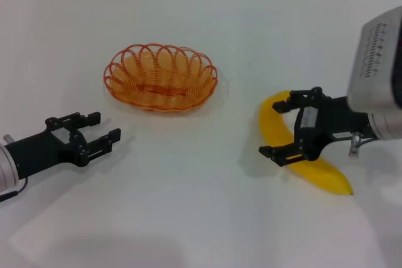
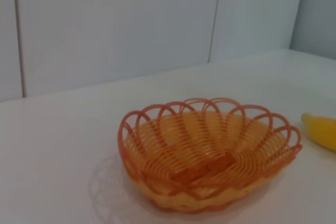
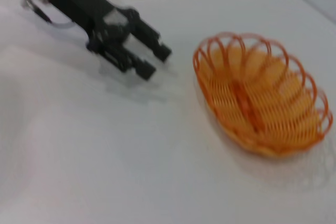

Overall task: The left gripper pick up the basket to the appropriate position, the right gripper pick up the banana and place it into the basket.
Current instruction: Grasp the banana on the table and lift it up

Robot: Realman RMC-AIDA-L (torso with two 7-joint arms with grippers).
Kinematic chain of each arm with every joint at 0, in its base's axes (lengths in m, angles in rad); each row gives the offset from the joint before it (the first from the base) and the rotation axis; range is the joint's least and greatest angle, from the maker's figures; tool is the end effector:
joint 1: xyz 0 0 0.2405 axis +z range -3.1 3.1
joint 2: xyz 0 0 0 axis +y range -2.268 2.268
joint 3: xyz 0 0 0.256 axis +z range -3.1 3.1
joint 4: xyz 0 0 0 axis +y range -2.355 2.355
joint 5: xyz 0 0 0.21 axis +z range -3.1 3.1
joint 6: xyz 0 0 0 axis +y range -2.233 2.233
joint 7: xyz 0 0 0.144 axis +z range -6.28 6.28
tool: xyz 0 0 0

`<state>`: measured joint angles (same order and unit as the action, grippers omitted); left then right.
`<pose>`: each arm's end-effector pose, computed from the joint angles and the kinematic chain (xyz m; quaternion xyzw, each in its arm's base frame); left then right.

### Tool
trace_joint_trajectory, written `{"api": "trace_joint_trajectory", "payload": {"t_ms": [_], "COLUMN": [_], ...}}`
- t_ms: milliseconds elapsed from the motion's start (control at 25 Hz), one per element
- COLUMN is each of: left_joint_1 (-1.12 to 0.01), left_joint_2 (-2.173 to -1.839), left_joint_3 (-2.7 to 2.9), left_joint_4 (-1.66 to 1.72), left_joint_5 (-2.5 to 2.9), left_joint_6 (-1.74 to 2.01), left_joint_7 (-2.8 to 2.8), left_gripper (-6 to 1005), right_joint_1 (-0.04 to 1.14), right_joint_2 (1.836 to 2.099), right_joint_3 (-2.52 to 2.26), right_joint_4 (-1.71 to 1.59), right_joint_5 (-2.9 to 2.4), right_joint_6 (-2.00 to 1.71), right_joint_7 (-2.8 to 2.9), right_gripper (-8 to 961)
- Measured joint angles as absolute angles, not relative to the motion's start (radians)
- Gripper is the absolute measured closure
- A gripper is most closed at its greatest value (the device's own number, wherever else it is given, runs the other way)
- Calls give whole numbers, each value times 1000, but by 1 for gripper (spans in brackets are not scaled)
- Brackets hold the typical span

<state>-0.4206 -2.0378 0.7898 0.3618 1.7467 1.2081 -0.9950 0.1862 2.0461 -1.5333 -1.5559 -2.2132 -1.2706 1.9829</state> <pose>-0.3377 0.3080 -0.0283 -0.9114 -0.2400 -0.1906 0.2747 0.2065 0.2987 -0.0056 -0.9767 0.1144 -0.0336 0.1786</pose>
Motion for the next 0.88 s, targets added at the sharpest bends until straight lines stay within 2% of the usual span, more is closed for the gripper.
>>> {"api": "trace_joint_trajectory", "payload": {"t_ms": [360, 880], "left_joint_1": [-427, -432], "left_joint_2": [-2040, -2040], "left_joint_3": [793, 793], "left_joint_4": [362, 362], "left_joint_5": [1745, 1747], "left_joint_6": [1191, 1190], "left_joint_7": [-1000, -1000], "left_gripper": [386, 386], "right_joint_1": [217, 285], "right_joint_2": [2043, 2042], "right_joint_3": [-1630, -1649], "right_joint_4": [-1615, -1522], "right_joint_5": [-2428, -2498], "right_joint_6": [-1306, -1306], "right_joint_7": [2209, 2264], "right_gripper": [119, 122]}}
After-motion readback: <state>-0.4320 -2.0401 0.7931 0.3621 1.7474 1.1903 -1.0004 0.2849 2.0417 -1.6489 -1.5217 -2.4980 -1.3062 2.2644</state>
